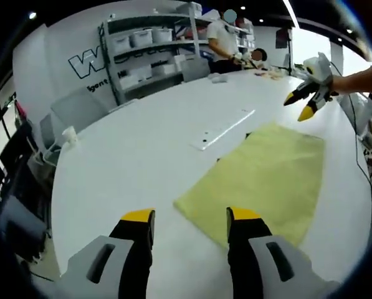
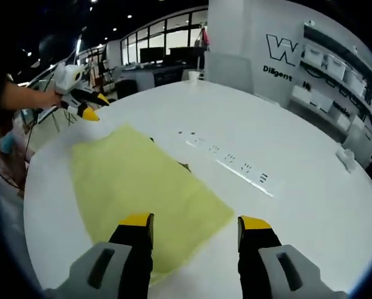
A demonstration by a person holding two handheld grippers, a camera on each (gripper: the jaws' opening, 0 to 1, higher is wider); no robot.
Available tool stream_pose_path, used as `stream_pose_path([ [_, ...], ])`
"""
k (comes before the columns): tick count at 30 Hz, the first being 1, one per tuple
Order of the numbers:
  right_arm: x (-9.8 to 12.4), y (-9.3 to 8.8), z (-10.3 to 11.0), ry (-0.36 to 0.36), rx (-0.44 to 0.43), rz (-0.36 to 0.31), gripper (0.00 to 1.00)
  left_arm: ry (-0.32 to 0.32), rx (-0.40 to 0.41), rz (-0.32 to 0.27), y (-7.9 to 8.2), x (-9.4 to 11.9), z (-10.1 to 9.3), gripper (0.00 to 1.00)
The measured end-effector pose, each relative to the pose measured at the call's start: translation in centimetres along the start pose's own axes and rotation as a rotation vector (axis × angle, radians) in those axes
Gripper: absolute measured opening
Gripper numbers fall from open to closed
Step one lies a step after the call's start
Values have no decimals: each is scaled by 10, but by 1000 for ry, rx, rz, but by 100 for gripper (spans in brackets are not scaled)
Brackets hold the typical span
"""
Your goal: Fold the garment on the visible template until the final outline fits inside the template.
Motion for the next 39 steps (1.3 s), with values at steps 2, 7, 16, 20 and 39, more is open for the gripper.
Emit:
stream_pose_path([
  [2,2,-3,2,4,-8,-3,52,3,11,-10,0,3,-1,52],
  [7,7,-10,8,30,-45,-5,52,-6,36,-16,-4,8,-5,57],
  [16,14,-29,16,41,-61,5,51,-29,75,-28,-15,16,-21,60],
  [20,19,-33,18,46,-88,-3,51,-48,118,-31,-20,21,-28,60],
  [39,32,-66,31,92,-127,38,35,-124,156,-6,-43,42,-75,46],
])
Point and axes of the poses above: the point that each gripper's makers call its tool centre point, and the gripper's own axes: x roughly backward along the fingers, z roughly to its left, y roughly out of its top, the point moved 9 cm from there along x, roughly backward along the fingers, and after that the axes turned 13 degrees about -x, right-handed, at the moved point
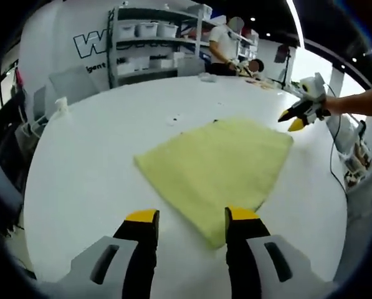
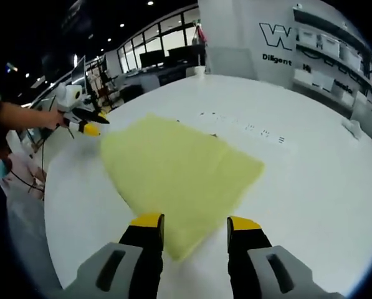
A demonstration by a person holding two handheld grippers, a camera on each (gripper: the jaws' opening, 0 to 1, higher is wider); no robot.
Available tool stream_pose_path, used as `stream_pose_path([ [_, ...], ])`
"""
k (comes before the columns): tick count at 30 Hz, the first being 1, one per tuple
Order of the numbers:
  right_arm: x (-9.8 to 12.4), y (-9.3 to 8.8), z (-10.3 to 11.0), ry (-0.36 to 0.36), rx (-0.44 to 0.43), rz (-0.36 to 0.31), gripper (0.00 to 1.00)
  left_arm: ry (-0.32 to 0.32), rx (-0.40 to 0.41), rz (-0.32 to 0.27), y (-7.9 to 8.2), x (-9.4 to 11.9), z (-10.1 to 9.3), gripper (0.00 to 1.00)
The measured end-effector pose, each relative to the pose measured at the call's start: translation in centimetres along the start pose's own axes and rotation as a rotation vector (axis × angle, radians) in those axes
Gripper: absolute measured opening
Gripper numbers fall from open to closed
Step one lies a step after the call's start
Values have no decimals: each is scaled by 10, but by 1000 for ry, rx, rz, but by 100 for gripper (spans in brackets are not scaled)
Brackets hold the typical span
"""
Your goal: Fold the garment on the visible template until the final outline fits inside the template.
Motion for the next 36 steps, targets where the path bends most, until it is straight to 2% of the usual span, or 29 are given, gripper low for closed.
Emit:
stream_pose_path([
  [2,1,-5,0,-4,2,0,34,-2,-12,-9,-2,2,-3,39],
  [7,1,-17,1,-5,-24,7,34,-21,60,8,-13,0,-11,41],
  [13,-3,-29,-2,8,-78,16,32,-62,118,11,-20,-3,-20,32],
  [16,-3,-33,-2,14,-103,29,28,-74,156,13,-22,-4,-21,20],
  [17,-2,-34,-1,19,-107,26,23,-79,164,10,-22,-4,-21,15],
  [19,-3,-36,0,25,-117,39,14,-74,172,24,-24,-4,-20,11],
  [20,-3,-37,0,28,-116,45,10,-78,179,23,-24,-4,-20,10],
  [22,-3,-37,0,25,-114,47,9,-84,203,28,-26,-5,-20,8],
  [26,-2,-40,-1,31,-122,64,0,-89,226,41,-28,-5,-22,5],
  [29,-2,-42,-2,16,-99,81,0,-85,213,57,-30,-4,-22,5],
  [33,-2,-46,-6,3,-117,101,0,-90,205,94,-36,-3,-22,4],
  [36,-1,-48,-6,-2,-121,96,0,-88,210,97,-38,-4,-23,5],
])
Point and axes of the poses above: the point that each gripper's makers call its tool centre point, and the gripper's own axes: x roughly backward along the fingers, z roughly to its left, y roughly out of its top, the point moved 9 cm from there along x, roughly backward along the fingers, and after that the axes turned 13 degrees about -x, right-handed, at the moved point
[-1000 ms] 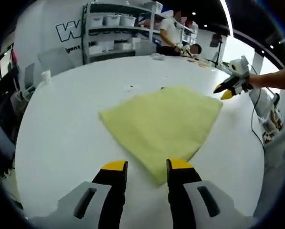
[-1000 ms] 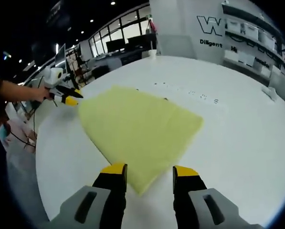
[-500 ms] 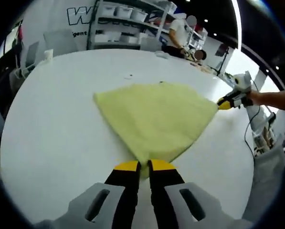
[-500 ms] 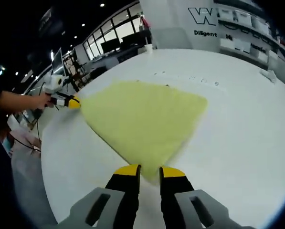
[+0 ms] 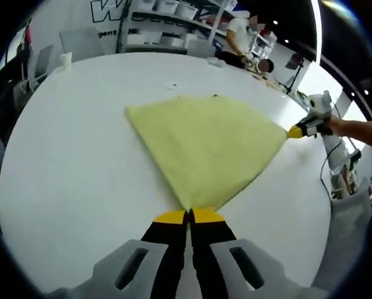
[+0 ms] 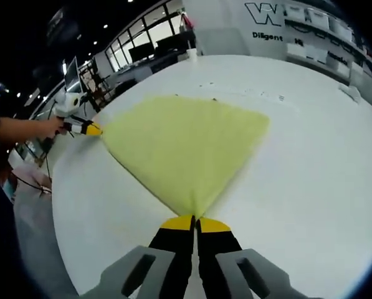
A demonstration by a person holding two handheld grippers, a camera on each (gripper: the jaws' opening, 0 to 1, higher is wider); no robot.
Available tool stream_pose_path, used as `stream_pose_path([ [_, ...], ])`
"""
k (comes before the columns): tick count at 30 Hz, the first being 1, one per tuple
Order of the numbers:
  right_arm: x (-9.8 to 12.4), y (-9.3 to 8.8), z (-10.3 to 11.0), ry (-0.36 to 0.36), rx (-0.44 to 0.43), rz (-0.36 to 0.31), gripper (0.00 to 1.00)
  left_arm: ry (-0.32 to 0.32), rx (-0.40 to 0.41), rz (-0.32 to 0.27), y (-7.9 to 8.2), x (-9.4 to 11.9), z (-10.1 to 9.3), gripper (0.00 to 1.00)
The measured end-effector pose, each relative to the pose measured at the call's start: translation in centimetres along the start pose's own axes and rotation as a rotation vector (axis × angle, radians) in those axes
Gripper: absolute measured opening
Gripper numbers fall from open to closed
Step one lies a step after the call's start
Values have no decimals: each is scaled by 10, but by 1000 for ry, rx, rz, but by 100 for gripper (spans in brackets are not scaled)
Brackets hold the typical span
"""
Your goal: Fold the garment on the visible template until the final outline fits inside the template.
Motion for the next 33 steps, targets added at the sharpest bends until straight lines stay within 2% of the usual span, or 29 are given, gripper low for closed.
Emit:
stream_pose_path([
  [3,-1,-2,3,-4,7,0,0,38,-63,37,-4,0,4,5],
  [4,-1,-2,5,-6,29,-3,0,43,-63,57,-6,0,5,3],
  [5,0,-2,4,-17,55,0,0,45,-75,42,-5,2,3,4],
  [6,1,0,5,-22,77,-12,0,54,-69,59,-6,5,3,4],
  [7,2,1,5,-25,85,-18,0,71,-71,50,-5,6,5,5],
  [9,4,5,5,-49,129,-49,10,89,-70,34,-2,10,6,10],
  [12,4,9,10,-55,162,-73,22,111,-78,-22,9,11,5,18],
  [15,3,14,20,-60,233,-110,21,124,-133,-84,22,9,-4,23],
  [19,-4,13,32,-54,286,-108,18,73,-212,-121,32,0,-27,26],
  [23,-13,10,34,-46,283,-78,16,41,-250,-58,23,-16,-37,25],
  [26,-16,6,30,-60,280,-43,13,66,-306,16,14,-22,-33,25],
  [28,-16,6,29,-57,270,-48,12,98,-382,28,13,-24,-28,26],
  [30,-18,5,28,-56,231,-40,11,93,-357,13,17,-23,-27,26],
  [33,-22,3,27,-73,249,-30,9,90,-362,8,18,-23,-23,26],
])
Point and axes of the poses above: the point that each gripper's makers call its tool centre point, and the gripper's own axes: x roughly backward along the fingers, z roughly to its left, y roughly out of its top, the point moved 9 cm from there along x, roughly backward along the fingers, and after that the axes turned 13 degrees about -x, right-handed, at the moved point
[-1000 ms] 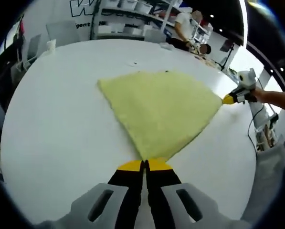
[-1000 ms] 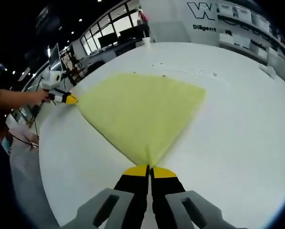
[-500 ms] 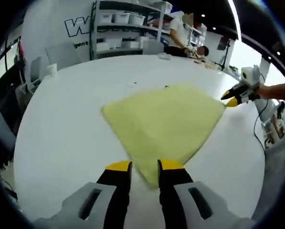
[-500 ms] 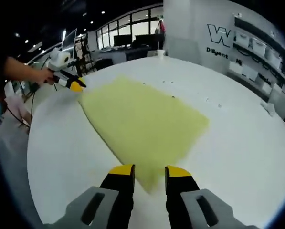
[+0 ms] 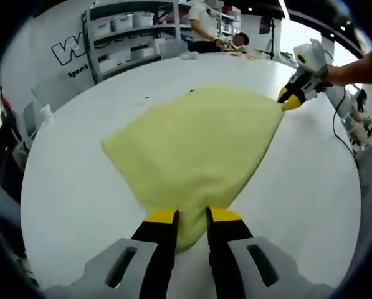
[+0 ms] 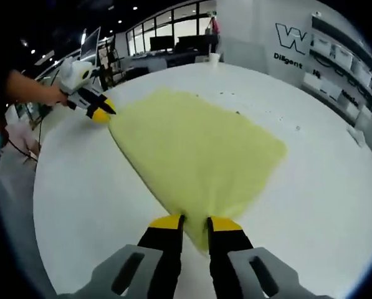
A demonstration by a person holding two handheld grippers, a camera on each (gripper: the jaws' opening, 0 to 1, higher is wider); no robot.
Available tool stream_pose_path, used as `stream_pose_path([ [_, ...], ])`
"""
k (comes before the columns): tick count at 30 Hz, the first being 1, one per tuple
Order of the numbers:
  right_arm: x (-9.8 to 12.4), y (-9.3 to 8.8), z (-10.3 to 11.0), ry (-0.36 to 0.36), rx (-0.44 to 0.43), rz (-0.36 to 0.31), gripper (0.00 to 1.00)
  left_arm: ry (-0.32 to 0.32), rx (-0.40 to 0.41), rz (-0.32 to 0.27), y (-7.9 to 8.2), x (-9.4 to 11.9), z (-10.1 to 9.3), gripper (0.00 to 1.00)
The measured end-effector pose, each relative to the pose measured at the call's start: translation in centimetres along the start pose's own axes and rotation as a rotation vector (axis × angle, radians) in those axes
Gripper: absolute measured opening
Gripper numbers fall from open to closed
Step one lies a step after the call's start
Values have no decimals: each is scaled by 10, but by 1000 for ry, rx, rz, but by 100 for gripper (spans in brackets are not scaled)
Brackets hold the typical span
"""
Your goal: Fold the garment on the visible template until the final outline fits inside the template.
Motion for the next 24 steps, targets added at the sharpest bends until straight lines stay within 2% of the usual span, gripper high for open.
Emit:
stream_pose_path([
  [3,-1,1,-5,-2,-22,-5,7,-8,22,7,0,0,4,27],
  [7,-1,3,-7,-26,50,7,7,-21,49,16,0,1,0,26],
  [9,-1,4,-7,-20,35,12,7,-12,25,19,1,1,0,26],
  [15,-1,3,-5,-24,37,5,9,3,92,25,0,0,3,28],
  [17,1,2,-1,-10,21,0,15,5,92,27,0,1,2,29],
  [20,3,1,4,5,20,-17,28,15,85,27,2,4,1,32],
  [22,5,1,7,7,17,-33,40,32,77,14,6,9,2,38],
  [24,9,2,9,10,11,-44,48,34,82,-2,10,14,1,44],
])
Point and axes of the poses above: the point that each gripper's makers call its tool centre point, and the gripper's own axes: x roughly backward along the fingers, z roughly to its left, y roughly out of its top, the point moved 9 cm from there along x, roughly backward along the fingers, and after that the axes turned 13 degrees about -x, right-handed, at the moved point
